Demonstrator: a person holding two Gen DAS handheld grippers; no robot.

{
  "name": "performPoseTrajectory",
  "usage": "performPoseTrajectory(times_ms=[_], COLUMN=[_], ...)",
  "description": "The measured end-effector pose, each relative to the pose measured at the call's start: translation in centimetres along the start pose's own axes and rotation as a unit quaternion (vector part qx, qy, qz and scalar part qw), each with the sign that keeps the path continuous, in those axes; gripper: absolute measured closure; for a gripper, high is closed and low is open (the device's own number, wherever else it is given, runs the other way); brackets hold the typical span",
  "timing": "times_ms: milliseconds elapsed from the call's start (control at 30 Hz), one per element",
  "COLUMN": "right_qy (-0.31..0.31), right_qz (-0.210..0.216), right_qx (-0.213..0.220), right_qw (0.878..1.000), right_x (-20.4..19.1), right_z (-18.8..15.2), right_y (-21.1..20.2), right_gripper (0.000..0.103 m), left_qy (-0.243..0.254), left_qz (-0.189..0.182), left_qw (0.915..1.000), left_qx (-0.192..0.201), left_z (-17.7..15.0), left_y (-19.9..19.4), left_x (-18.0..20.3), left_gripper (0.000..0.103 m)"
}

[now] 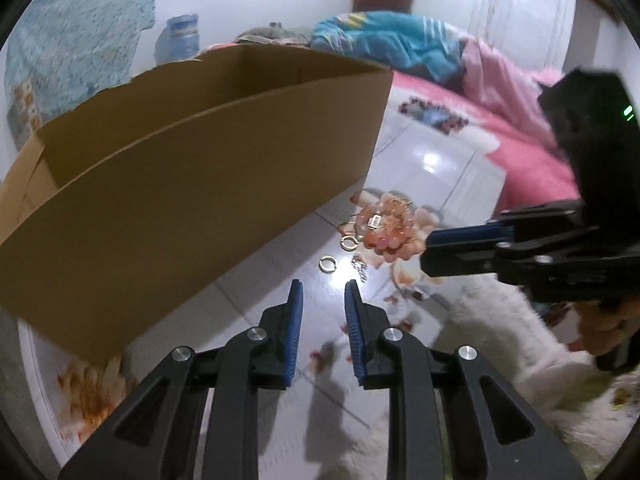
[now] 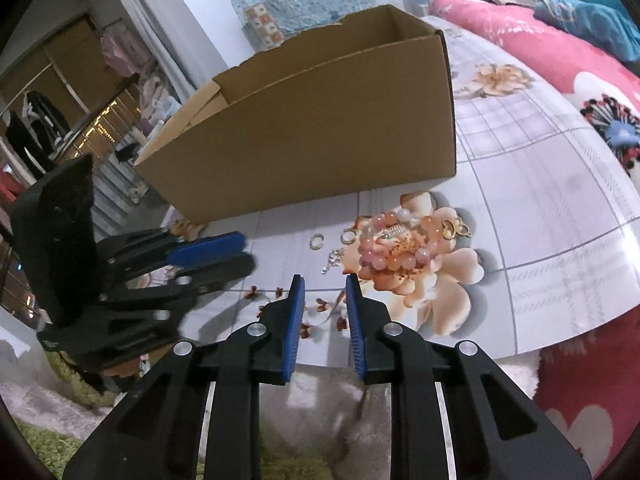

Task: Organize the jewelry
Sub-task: 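Move the left gripper to a gold hoop ring and close on it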

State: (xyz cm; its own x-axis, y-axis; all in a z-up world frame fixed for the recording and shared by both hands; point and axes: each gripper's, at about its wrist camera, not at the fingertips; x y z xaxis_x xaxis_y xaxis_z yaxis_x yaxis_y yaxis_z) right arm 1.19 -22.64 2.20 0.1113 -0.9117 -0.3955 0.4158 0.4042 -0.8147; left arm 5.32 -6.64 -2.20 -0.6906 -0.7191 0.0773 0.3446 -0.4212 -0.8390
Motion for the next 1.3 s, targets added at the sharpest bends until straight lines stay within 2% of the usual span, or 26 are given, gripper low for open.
performPoseTrajectory(times_ms=[133,333,533,633,767,1133,1300], right_qy=[0.002,0.006,0.008,0.009,0.009,-0.035,-0.073], right_qz=[0.003,0.011,0.014,0.016,0.016,-0.004,-0.038], right_qx=[-0.001,0.001,-0.001,0.001,0.003,0.007,-0.003], right_qw=[1.0,1.0,1.0,1.0,1.0,0.999,0.997], right_x=[0.6,1.4,1.8,1.9,1.8,-0.4,-2.2], right_z=[-0.2,-0.5,-0.5,-0.5,-0.6,-0.7,-0.6], right_y=[0.1,0.2,0.3,0.2,0.0,0.1,1.6], right_gripper=[0.084,0.084,0.084,0.084,0.084,0.084,0.084], left_qy=[0.025,0.041,0.056,0.07,0.085,0.053,0.025], left_qz=[0.019,0.019,0.014,0.008,0.006,0.008,0.018], left_qw=[0.9994,0.9985,0.9979,0.997,0.9959,0.9981,0.9991], left_qx=[-0.012,-0.031,-0.031,-0.031,-0.029,-0.029,-0.029], left_z=[0.9,1.7,2.4,2.5,2.6,1.8,0.9], left_y=[1.8,3.3,3.8,3.9,4.0,3.3,2.6], left_x=[0.4,0.3,0.6,0.8,1.3,0.2,-0.9], left_gripper=[0.082,0.082,0.082,0.09,0.092,0.093,0.093])
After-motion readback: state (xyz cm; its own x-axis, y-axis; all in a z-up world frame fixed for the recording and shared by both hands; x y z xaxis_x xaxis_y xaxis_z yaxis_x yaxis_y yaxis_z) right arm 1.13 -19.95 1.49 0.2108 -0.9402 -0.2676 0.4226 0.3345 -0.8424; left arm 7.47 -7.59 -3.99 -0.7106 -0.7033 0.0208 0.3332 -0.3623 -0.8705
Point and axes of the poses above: each gripper's, at about its wrist camera, not at the fingertips, and y roughly the way its jaws point, x to its right, z to its top, and after that the axes turned 8 degrees about -x, right-handed
